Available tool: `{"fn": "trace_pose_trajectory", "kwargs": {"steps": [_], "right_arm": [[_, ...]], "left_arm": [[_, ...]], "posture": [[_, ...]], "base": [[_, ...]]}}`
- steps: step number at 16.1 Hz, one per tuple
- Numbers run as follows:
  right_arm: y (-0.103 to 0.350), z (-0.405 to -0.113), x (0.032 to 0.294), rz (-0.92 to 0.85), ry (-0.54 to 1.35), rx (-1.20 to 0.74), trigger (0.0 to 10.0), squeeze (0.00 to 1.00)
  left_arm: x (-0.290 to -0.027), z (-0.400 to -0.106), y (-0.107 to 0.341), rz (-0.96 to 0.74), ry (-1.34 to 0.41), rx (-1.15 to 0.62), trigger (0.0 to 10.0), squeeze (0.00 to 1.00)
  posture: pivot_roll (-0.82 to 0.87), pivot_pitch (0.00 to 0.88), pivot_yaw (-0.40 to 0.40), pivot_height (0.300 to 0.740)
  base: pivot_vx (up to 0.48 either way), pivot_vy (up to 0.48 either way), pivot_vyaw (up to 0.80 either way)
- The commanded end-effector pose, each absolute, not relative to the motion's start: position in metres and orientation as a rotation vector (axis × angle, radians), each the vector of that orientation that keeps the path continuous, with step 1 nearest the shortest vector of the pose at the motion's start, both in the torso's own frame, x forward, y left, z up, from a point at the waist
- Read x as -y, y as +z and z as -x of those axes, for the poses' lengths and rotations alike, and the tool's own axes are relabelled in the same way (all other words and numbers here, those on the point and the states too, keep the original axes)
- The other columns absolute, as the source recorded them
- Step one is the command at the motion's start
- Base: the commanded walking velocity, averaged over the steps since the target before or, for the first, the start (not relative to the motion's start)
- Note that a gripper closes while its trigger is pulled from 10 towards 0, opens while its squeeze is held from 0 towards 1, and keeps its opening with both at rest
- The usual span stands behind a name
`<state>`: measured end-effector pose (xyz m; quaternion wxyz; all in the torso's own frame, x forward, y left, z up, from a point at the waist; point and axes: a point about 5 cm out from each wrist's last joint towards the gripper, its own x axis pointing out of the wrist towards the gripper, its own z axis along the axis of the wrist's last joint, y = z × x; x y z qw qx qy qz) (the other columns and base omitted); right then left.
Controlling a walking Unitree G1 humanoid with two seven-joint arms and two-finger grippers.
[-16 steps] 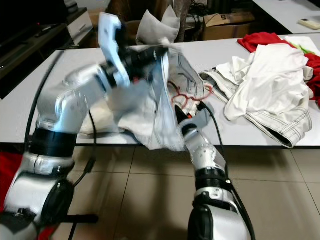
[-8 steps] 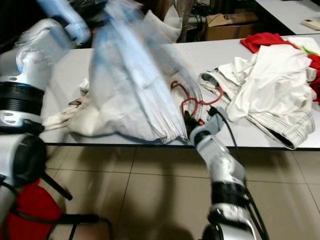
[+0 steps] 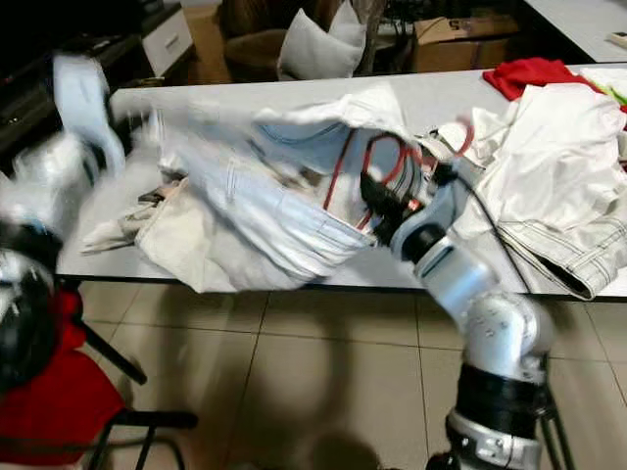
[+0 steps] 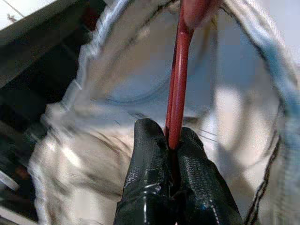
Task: Hang hanger
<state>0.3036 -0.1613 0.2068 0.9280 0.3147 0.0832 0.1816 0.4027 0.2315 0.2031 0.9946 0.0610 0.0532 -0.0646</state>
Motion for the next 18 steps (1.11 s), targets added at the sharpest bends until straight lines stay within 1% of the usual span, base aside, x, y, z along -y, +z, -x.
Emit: {"fn": "trace_pose_trajectory", "kwargs": {"steps": [1,2,4,6,7,8,9,10,14,16,18], "right_arm": [[0.227,-0.3,0.162,-0.637,0.397,-0.106,10.0,0.0],[0.243,-0.3,0.162,-0.649,0.419,-0.071,10.0,0.0],[0.259,-0.299,0.162,-0.655,0.458,-0.042,10.0,0.0],[0.268,-0.301,0.162,-0.656,0.471,-0.041,10.0,0.0],[0.27,-0.302,0.161,-0.653,0.472,-0.047,10.0,0.0],[0.272,-0.304,0.159,-0.647,0.474,-0.056,10.0,0.0],[0.275,-0.305,0.158,-0.645,0.476,-0.055,10.0,0.0],[0.277,-0.306,0.157,-0.645,0.47,-0.051,10.0,0.0],[0.276,-0.308,0.16,-0.659,0.427,-0.055,10.0,0.0],[0.274,-0.31,0.164,-0.67,0.393,-0.059,10.0,0.0],[0.272,-0.314,0.176,-0.654,0.331,-0.071,10.0,0.0]], "left_arm": [[-0.243,-0.399,0.199,-0.155,-0.08,-0.12,0.0,0.0],[-0.246,-0.392,0.174,-0.183,-0.084,-0.191,0.0,0.0],[-0.247,-0.382,0.149,-0.209,-0.103,-0.252,0.0,0.0],[-0.248,-0.379,0.143,-0.175,-0.107,-0.247,0.0,0.0],[-0.247,-0.379,0.144,-0.149,-0.119,-0.236,2.2,0.0],[-0.246,-0.379,0.143,-0.141,-0.133,-0.235,10.0,0.0],[-0.244,-0.378,0.141,-0.095,-0.18,-0.239,10.0,0.0],[-0.24,-0.377,0.141,-0.069,-0.231,-0.23,10.0,1.0],[-0.241,-0.372,0.143,0.002,-0.352,-0.215,10.0,1.0],[-0.252,-0.363,0.141,0.021,-0.426,-0.236,10.0,1.0],[-0.266,-0.35,0.149,0.049,-0.493,-0.216,10.0,1.0]], "posture": [[-0.02,0.0,0.165,0.74],[-0.02,0.0,0.162,0.74],[-0.03,0.0,0.145,0.74],[-0.04,0.0,0.123,0.74],[-0.05,0.0,0.12,0.74],[-0.06,0.0,0.124,0.74],[-0.07,0.0,0.132,0.74],[-0.07,0.0,0.136,0.74],[-0.07,0.0,0.142,0.74],[-0.05,0.0,0.142,0.74],[-0.02,0.0,0.125,0.74]], "base": [[0.0,0.0,0.0],[0.0,0.0,0.0],[0.0,0.0,0.0],[0.0,0.0,0.0],[0.0,0.0,0.0],[0.0,0.0,0.0],[0.0,0.0,0.0],[0.0,0.0,0.0],[0.0,0.0,0.0],[0.0,0.0,0.0],[0.0,0.0,0.0]]}}
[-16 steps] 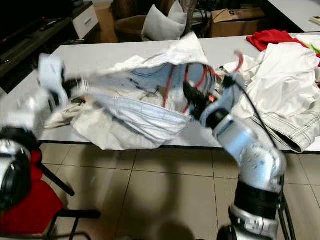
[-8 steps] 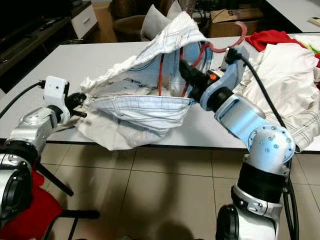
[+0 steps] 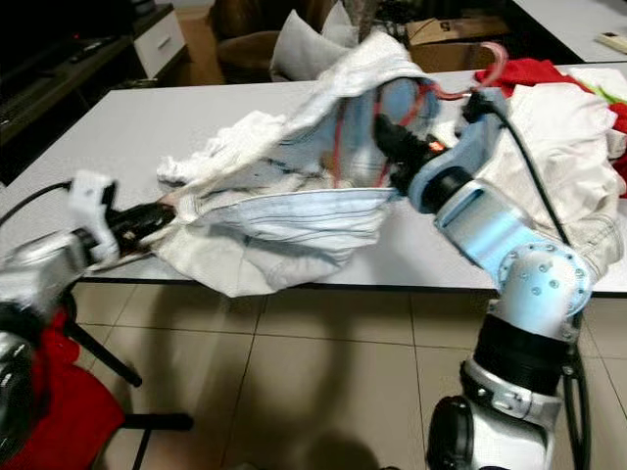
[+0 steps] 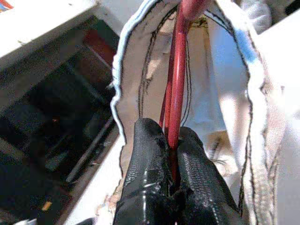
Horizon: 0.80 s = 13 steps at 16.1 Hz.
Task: Hang hanger
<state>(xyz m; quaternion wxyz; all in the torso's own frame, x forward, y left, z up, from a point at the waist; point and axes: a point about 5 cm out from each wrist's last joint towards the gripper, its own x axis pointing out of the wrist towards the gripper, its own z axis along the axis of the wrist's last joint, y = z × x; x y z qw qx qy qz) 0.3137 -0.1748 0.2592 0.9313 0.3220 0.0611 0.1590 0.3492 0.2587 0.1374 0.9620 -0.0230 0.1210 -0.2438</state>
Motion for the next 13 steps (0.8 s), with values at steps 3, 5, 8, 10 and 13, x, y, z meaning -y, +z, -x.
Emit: {"fn": "trace_pose_trajectory", "kwargs": {"steps": [3,5,8,10,13], "right_arm": [[0.276,-0.313,0.172,-0.676,0.371,-0.054,10.0,0.0],[0.277,-0.313,0.17,-0.689,0.393,-0.052,10.0,0.0],[0.281,-0.316,0.171,-0.655,0.409,-0.052,10.0,0.0],[0.295,-0.318,0.173,-0.653,0.443,-0.019,10.0,0.0],[0.304,-0.317,0.169,-0.63,0.489,-0.007,10.0,0.0]], "left_arm": [[-0.273,-0.333,0.176,0.104,-0.465,-0.081,10.0,1.0],[-0.27,-0.32,0.186,0.133,-0.479,-0.017,10.0,0.0],[-0.251,-0.3,0.178,0.1,-0.47,-0.04,10.0,0.0],[-0.237,-0.281,0.164,0.104,-0.454,-0.1,10.0,0.0],[-0.234,-0.267,0.152,0.084,-0.439,-0.151,10.0,0.0]], "posture": [[0.0,0.0,0.122,0.74],[0.01,0.0,0.116,0.74],[0.02,0.0,0.097,0.74],[0.03,0.0,0.089,0.74],[0.04,0.0,0.079,0.74]], "base": [[0.0,0.0,0.0],[0.0,0.0,0.0],[0.0,0.0,0.0],[0.0,-0.319,0.0],[0.0,-0.444,0.15]]}}
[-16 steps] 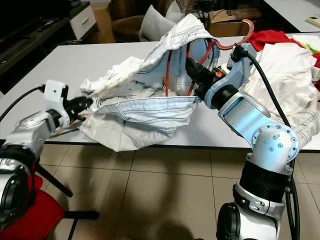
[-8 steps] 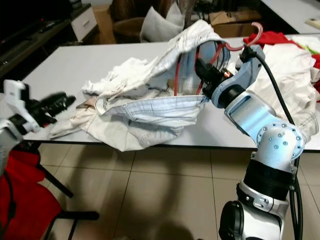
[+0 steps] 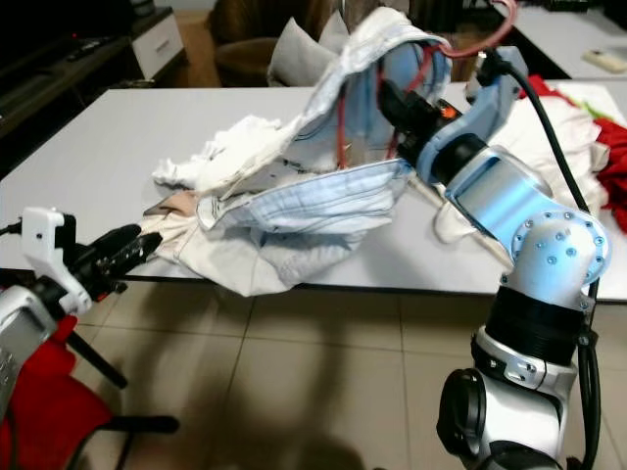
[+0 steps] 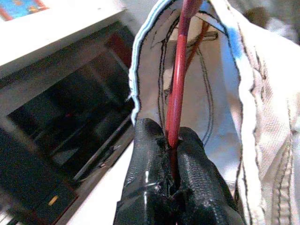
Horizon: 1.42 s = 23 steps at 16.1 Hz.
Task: Hang hanger
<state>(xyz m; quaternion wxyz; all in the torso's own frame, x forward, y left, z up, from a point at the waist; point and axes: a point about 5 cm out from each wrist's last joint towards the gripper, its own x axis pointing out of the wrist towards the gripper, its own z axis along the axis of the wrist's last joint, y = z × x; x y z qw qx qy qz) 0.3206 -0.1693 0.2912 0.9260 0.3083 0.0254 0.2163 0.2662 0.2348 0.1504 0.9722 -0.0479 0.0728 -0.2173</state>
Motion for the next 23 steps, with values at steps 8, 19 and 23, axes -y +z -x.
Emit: {"fn": "trace_pose_trajectory", "kwargs": {"steps": [8,19,23], "right_arm": [[0.315,-0.31,0.151,-0.594,0.63,-0.03,10.0,0.0],[0.328,-0.296,0.12,-0.592,0.853,-0.08,10.0,0.0],[0.326,-0.294,0.12,-0.608,0.863,-0.089,10.0,0.0]], "left_arm": [[-0.24,-0.245,0.132,0.052,-0.402,-0.272,10.0,0.0],[-0.241,-0.216,0.127,0.048,-0.439,-0.319,10.0,0.0],[-0.236,-0.213,0.128,0.051,-0.481,-0.319,10.0,0.0]], "posture": [[0.05,0.0,0.076,0.74],[0.1,0.0,0.021,0.74],[0.1,0.0,0.023,0.74]], "base": [[0.0,-0.222,0.8],[0.0,0.0,0.8],[0.0,0.0,0.8]]}}
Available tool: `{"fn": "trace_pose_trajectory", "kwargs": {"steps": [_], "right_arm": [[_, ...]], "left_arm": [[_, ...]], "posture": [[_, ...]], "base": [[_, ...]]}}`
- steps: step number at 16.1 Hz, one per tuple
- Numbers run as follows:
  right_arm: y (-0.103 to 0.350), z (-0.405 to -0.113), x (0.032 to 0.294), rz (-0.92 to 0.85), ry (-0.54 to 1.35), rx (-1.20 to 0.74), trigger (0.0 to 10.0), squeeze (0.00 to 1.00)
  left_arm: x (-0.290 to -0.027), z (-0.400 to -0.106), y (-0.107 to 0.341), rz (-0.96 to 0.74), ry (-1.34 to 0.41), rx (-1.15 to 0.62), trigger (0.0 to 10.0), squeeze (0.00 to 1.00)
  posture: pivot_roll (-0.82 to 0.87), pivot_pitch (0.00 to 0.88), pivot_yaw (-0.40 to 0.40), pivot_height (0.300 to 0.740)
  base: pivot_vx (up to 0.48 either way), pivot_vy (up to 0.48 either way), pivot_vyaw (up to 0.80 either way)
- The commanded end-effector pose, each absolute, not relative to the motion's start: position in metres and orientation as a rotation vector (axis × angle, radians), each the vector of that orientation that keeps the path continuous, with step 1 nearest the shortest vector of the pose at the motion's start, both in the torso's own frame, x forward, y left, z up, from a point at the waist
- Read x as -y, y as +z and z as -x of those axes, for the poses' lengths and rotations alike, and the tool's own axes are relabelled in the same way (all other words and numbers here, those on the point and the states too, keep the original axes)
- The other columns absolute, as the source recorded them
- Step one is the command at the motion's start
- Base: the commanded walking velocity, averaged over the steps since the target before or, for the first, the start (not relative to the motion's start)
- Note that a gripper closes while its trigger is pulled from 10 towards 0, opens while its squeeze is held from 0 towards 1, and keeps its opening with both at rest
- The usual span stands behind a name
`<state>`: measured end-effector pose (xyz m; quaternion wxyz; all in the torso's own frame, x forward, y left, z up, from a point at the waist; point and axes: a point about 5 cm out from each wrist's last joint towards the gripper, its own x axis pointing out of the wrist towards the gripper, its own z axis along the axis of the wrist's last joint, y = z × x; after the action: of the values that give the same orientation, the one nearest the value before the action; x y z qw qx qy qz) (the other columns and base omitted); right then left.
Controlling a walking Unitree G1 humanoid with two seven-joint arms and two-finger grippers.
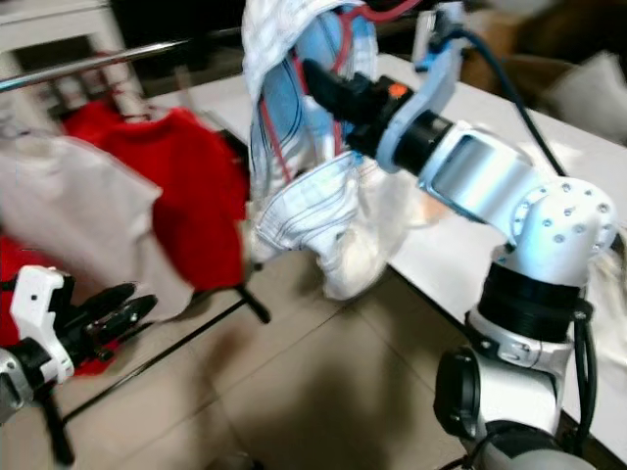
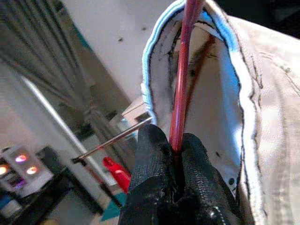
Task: Hang hanger
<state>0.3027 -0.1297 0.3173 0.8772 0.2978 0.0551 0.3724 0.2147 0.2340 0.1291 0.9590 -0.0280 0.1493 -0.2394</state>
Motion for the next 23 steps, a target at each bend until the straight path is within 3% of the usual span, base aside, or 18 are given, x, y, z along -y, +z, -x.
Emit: {"fn": "trace_pose_trajectory", "kwargs": {"steps": [1,9,16,19,22,23], "right_arm": [[0.325,-0.294,0.12,-0.612,0.862,-0.095,10.0,0.0],[0.263,-0.293,0.113,-0.374,0.726,-0.285,10.0,0.0],[0.163,-0.307,0.123,-0.076,0.492,-0.4,10.0,0.0],[0.126,-0.313,0.132,0.058,0.372,-0.407,10.0,0.0],[0.112,-0.312,0.138,0.016,0.353,-0.389,10.0,0.0],[0.114,-0.314,0.139,-0.024,0.332,-0.368,10.0,0.0]], "left_arm": [[-0.235,-0.213,0.129,0.051,-0.491,-0.318,10.0,0.0],[-0.223,-0.214,0.131,0.041,-0.551,-0.319,10.0,0.0],[-0.191,-0.242,0.124,-0.135,-0.509,-0.285,10.0,0.0],[-0.187,-0.257,0.117,-0.173,-0.442,-0.29,10.0,0.0],[-0.176,-0.264,0.12,-0.176,-0.487,-0.247,10.0,0.0],[-0.156,-0.261,0.123,-0.06,-0.658,-0.235,10.0,0.31]], "posture": [[0.1,0.0,0.025,0.74],[0.1,0.0,0.024,0.74],[0.09,0.0,0.018,0.74],[0.09,0.0,-0.005,0.74],[0.1,0.0,-0.015,0.74],[0.08,0.0,-0.002,0.74]], "base": [[0.0,0.0,0.8],[0.0,0.0,0.8],[0.0,0.0,0.8],[0.0,0.0,0.0],[0.0,0.0,0.0],[0.0,0.0,0.0]]}}
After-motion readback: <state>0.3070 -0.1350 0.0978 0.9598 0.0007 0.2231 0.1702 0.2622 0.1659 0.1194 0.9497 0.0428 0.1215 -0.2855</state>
